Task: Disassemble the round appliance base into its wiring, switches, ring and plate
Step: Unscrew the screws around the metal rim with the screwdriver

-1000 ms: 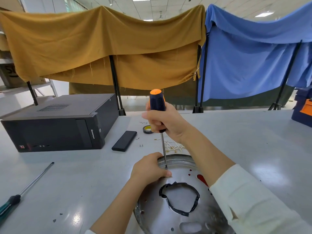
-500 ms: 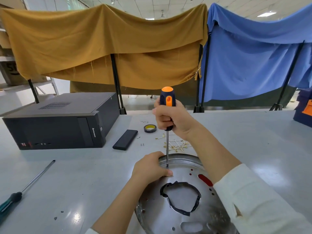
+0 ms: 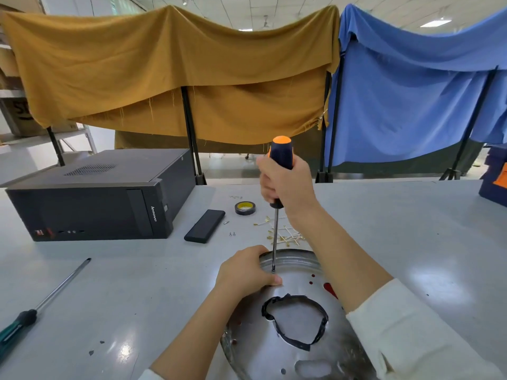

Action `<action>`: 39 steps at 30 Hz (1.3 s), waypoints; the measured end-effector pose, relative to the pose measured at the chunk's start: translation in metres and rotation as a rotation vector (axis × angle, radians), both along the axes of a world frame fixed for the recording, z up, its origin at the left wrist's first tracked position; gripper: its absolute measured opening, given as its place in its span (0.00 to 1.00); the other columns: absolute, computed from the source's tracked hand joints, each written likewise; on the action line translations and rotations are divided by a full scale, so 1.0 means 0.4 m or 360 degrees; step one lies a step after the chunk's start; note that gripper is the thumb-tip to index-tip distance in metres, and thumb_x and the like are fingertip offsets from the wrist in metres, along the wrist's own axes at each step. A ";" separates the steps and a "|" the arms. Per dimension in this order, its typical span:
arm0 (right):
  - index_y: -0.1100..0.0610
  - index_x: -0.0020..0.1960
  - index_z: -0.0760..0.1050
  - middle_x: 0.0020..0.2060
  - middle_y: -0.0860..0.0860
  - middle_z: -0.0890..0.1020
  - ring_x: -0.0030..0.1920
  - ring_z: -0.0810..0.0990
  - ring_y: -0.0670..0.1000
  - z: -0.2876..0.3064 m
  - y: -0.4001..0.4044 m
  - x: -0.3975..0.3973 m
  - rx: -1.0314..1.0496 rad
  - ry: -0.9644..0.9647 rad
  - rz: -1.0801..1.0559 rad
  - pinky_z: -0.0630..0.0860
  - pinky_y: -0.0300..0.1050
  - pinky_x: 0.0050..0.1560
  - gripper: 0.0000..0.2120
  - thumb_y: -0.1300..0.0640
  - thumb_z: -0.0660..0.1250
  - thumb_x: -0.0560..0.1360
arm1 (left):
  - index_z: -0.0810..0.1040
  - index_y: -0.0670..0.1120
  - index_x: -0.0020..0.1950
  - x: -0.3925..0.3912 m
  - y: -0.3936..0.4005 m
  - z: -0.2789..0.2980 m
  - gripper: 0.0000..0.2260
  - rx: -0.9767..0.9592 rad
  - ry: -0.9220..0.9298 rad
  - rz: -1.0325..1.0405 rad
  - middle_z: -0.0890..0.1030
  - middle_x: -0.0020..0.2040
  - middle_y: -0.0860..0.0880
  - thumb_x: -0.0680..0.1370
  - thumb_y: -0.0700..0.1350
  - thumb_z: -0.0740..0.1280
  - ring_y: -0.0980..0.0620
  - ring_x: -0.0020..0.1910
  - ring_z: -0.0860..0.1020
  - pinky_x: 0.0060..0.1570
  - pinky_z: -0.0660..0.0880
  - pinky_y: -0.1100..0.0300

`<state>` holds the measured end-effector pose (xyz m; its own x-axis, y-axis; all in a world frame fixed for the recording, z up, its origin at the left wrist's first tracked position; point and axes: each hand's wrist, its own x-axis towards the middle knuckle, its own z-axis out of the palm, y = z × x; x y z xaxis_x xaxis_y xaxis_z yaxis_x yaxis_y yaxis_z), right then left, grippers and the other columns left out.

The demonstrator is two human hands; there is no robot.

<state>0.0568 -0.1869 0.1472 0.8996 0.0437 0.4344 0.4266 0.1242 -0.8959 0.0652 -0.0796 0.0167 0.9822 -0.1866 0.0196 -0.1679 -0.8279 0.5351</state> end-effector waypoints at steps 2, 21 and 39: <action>0.56 0.36 0.63 0.22 0.48 0.63 0.21 0.59 0.47 0.008 -0.013 0.004 0.0050 0.0080 0.0565 0.59 0.36 0.23 0.11 0.63 0.63 0.72 | 0.73 0.58 0.58 0.001 0.001 0.002 0.24 0.0001 0.0003 0.0000 0.77 0.50 0.58 0.64 0.60 0.73 0.55 0.47 0.75 0.41 0.67 0.60; 0.56 0.50 0.63 0.32 0.51 0.70 0.30 0.69 0.49 0.016 -0.013 0.018 -0.0305 0.0112 0.0138 0.70 0.43 0.33 0.13 0.57 0.67 0.75 | 0.72 0.58 0.60 -0.003 0.001 0.003 0.26 0.0005 0.0010 0.0007 0.78 0.54 0.57 0.64 0.60 0.73 0.53 0.50 0.75 0.42 0.67 0.60; 0.55 0.52 0.67 0.40 0.51 0.74 0.37 0.73 0.47 0.004 0.007 0.000 -0.0144 0.0051 -0.0441 0.73 0.41 0.37 0.15 0.50 0.69 0.74 | 0.72 0.57 0.60 -0.001 0.001 -0.001 0.26 0.0023 -0.0031 -0.0002 0.77 0.54 0.58 0.64 0.60 0.72 0.54 0.51 0.75 0.41 0.66 0.60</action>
<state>0.0567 -0.1841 0.1486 0.8959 -0.1684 0.4112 0.4044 -0.0742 -0.9116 0.0647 -0.0792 0.0163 0.9815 -0.1881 0.0357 -0.1790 -0.8352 0.5199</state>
